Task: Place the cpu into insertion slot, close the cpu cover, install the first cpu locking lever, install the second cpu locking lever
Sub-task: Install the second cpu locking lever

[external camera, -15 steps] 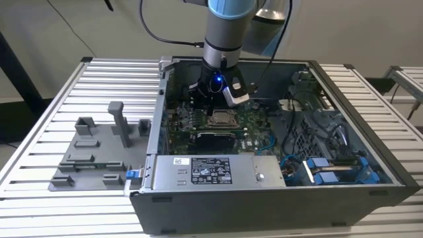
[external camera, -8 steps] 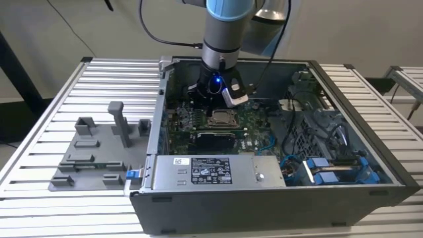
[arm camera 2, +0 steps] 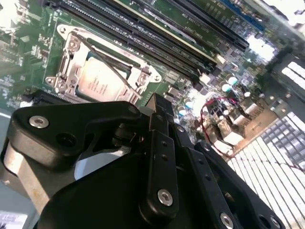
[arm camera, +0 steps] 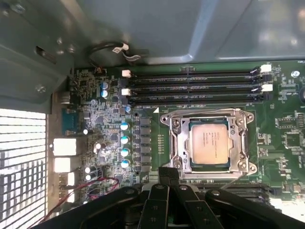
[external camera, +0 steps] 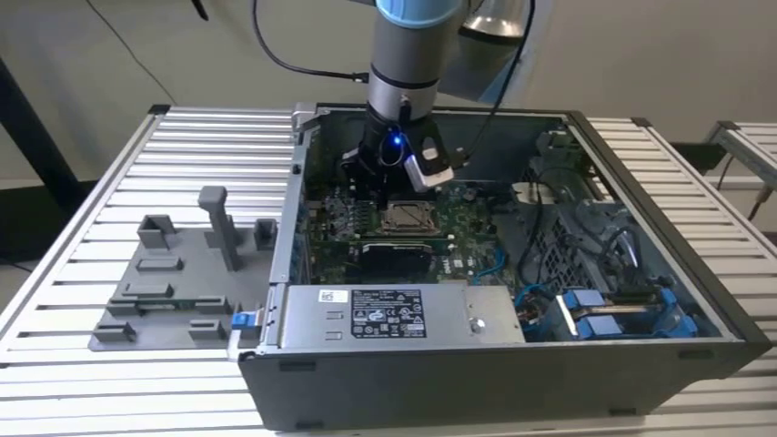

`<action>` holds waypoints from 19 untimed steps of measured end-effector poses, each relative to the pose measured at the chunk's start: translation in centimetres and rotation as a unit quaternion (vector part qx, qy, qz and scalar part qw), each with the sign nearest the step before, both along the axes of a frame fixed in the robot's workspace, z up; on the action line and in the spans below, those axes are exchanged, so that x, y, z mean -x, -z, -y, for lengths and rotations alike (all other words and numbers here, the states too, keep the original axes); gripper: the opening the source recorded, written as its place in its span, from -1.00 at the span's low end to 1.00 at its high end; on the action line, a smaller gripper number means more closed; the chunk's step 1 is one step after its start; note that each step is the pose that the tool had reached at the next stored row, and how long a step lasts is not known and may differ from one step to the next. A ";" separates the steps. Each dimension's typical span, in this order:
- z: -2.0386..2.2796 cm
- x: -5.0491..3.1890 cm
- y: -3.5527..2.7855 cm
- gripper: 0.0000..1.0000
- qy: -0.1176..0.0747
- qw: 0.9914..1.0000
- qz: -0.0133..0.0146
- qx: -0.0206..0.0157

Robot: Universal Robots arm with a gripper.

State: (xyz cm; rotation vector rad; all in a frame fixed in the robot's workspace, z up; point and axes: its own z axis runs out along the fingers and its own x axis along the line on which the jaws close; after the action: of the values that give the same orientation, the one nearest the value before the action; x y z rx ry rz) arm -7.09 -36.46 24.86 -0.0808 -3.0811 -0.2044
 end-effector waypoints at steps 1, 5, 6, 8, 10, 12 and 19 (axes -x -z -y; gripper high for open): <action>0.08 0.00 -0.44 -0.79 0.001 1.000 0.000 0.000; 0.61 0.00 -2.24 -0.79 0.003 1.000 -0.002 0.000; 0.74 -0.04 -2.68 -0.79 0.004 1.000 -0.003 0.000; 0.94 -0.35 -2.81 -0.79 0.004 1.000 -0.004 0.000; 1.05 -1.01 -2.80 -0.79 0.004 1.000 -0.004 0.000; 1.07 -1.41 -2.65 -0.79 0.004 1.000 -0.004 0.000; 1.08 -1.89 -1.77 -0.79 0.004 1.000 -0.004 0.000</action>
State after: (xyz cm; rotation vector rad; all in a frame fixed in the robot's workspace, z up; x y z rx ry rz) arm -5.20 -37.54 26.63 -0.0928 -3.0738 -0.2039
